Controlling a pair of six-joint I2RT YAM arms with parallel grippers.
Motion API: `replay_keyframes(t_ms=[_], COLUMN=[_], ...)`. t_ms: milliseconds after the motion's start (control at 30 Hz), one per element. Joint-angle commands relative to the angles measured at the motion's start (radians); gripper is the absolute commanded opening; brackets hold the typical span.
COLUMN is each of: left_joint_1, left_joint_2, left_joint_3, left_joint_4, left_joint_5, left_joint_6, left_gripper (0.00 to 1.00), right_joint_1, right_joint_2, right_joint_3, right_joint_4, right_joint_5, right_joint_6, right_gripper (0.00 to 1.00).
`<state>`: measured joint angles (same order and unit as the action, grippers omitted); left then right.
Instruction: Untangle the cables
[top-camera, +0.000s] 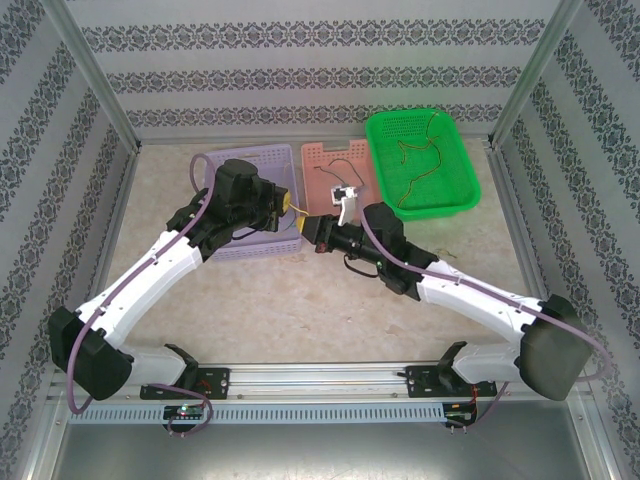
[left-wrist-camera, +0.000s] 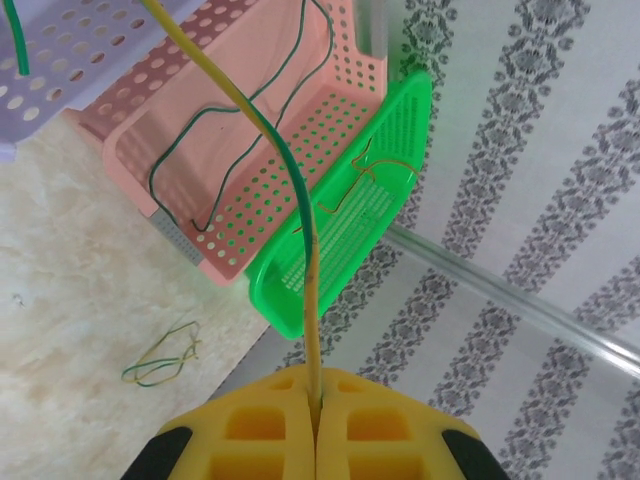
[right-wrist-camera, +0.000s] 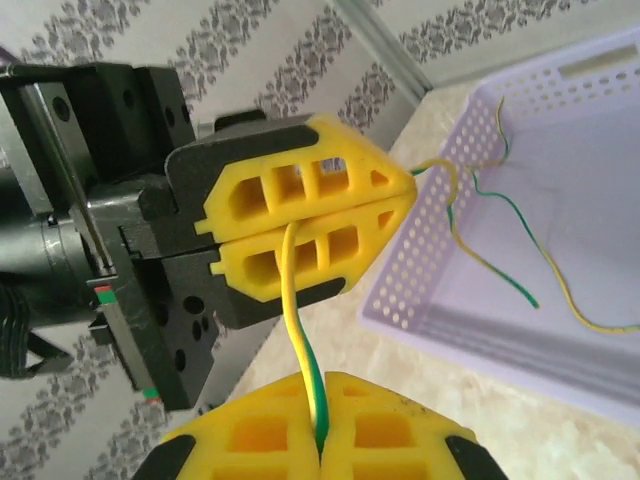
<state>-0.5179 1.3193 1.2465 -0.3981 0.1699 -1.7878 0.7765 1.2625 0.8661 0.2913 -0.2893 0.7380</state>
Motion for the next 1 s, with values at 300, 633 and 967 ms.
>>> replay_keyframes(t_ms=[300, 633, 967], left_joint_1=[0.047, 0.046, 0.064], left_joint_2=[0.162, 0.136, 0.138], left_joint_3=[0.304, 0.32, 0.347], left_joint_4=[-0.174, -0.22, -0.268], left_joint_5=[0.155, 0.091, 0.042], left_joint_6=[0.778, 1.042, 1.164], left_gripper=[0.0, 0.0, 0.0], right_joint_1=[-0.015, -0.014, -0.051], right_joint_2=[0.135, 0.265, 0.268], right_joint_3=[0.25, 0.422, 0.445], right_joint_4=[-0.755, -1.048, -1.097], right_joint_5=[-0.602, -0.712, -0.736], right_joint_6=[-0.31, -0.483, -0.522], right_gripper=[0.0, 0.0, 0.0])
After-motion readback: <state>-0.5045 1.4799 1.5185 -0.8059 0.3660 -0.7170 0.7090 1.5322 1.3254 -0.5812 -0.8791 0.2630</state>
